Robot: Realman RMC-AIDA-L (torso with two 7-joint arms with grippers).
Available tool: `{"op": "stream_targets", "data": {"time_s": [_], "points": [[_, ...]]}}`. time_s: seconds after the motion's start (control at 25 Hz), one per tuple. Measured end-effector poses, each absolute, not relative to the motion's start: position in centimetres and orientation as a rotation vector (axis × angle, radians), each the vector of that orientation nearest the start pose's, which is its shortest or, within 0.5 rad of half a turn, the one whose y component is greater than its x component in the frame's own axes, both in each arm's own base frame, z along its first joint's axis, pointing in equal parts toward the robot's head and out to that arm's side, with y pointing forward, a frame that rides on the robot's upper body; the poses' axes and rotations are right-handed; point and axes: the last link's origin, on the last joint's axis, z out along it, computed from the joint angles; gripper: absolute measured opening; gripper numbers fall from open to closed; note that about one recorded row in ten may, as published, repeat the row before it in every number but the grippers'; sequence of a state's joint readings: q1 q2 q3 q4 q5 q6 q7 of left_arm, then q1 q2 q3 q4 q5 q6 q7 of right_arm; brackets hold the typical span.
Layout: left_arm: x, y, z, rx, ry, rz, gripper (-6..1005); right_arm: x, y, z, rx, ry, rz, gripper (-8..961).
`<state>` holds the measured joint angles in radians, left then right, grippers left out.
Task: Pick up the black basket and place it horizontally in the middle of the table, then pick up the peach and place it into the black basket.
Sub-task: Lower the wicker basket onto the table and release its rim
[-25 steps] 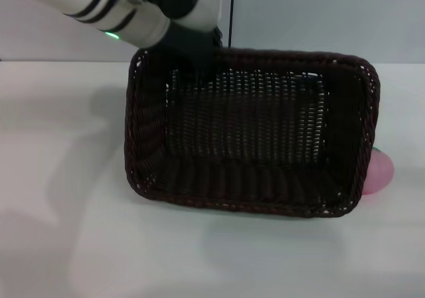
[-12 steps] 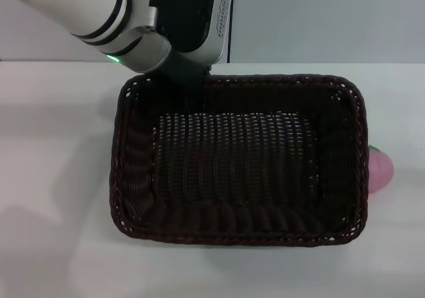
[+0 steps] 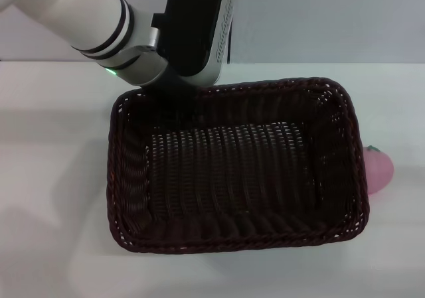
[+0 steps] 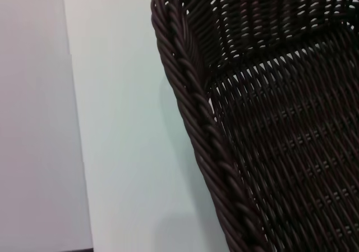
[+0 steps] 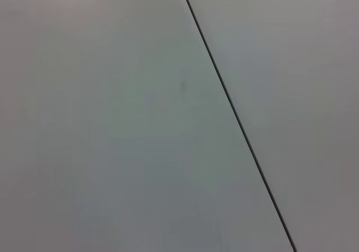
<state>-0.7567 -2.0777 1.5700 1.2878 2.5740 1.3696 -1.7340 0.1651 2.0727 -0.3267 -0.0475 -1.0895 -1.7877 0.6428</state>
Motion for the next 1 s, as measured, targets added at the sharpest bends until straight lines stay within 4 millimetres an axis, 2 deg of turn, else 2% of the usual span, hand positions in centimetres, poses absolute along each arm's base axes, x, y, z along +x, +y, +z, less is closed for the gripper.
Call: {"op": "stream_targets", "data": {"time_s": [0.72, 1.0], "points": [[-12.0, 37.9, -5.0, -2.728, 0.642, 0.671, 185, 36.4, 20.7, 5.7, -1.332, 0.535, 1.152, 771], [-11.9, 37.9, -5.0, -2.72, 0.582, 0.655, 286, 36.4, 20.8, 5.7, -1.332, 0.536, 1.152, 770]]}}
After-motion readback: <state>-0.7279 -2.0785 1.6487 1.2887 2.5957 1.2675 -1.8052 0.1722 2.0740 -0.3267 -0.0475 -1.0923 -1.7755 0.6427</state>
